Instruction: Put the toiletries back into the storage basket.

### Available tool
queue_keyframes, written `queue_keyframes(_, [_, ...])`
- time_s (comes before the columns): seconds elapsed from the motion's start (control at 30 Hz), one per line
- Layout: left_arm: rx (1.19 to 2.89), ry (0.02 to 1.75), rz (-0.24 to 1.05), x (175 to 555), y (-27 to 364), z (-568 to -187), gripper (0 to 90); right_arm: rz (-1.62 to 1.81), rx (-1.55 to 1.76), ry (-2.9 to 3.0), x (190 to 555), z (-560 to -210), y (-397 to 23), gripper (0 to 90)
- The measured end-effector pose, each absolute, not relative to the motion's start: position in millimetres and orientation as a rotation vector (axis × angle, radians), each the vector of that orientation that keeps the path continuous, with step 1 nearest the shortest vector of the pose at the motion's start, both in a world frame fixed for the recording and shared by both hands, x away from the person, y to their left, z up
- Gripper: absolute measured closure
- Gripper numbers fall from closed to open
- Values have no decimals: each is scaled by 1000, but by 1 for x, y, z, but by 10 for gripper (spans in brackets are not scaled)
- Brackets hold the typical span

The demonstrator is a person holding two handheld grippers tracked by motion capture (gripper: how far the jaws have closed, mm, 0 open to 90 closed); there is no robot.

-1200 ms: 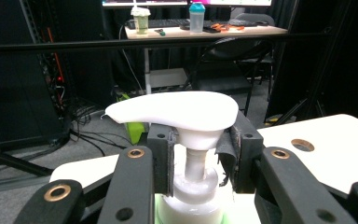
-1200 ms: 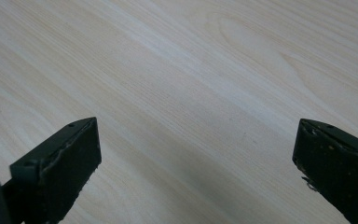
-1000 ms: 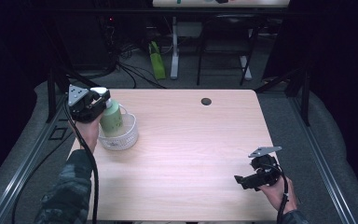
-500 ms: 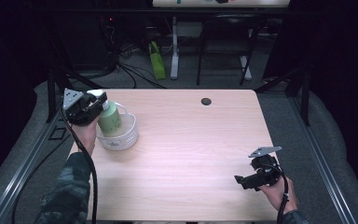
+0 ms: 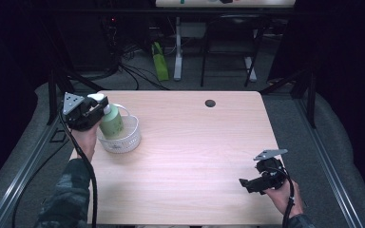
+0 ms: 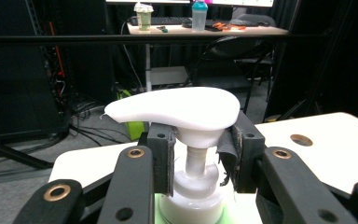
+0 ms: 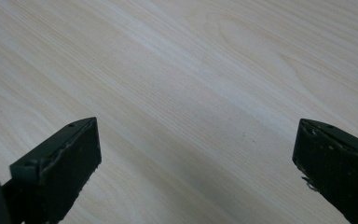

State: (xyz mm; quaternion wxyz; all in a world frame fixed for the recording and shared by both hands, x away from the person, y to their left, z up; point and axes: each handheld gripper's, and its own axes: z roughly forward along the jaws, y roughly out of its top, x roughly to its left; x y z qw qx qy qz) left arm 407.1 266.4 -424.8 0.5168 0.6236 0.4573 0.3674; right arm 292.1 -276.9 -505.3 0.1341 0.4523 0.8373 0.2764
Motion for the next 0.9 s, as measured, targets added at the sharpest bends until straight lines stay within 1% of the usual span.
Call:
queue_keyframes(0.3, [1520, 1110, 869, 408, 268, -427, 661, 799, 1311, 2430, 292, -506, -277, 4])
queue_keyframes(0.43, [1510, 1122, 868, 408, 271, -427, 618, 798, 1314, 2428, 292, -506, -277, 4])
queue_keyframes(0.47, [1512, 1124, 860, 408, 271, -426, 597, 798, 1314, 2427, 292, -506, -277, 5])
queue_keyframes(0.53, [1519, 1146, 846, 408, 272, -426, 520, 796, 1313, 2427, 293, -506, -277, 5])
queue_keyframes(0.67, [1515, 1162, 842, 404, 273, -423, 281, 801, 1311, 2431, 292, -506, -277, 5])
queue_keyframes(0.73, [1524, 1163, 843, 401, 273, -422, 202, 802, 1310, 2431, 292, -506, -277, 5])
queue_keyframes(0.8, [1520, 1165, 843, 398, 274, -421, 152, 801, 1314, 2431, 292, -506, -277, 5])
queue_keyframes(0.9, [1517, 1165, 843, 393, 275, -419, 133, 803, 1311, 2429, 292, -505, -277, 4])
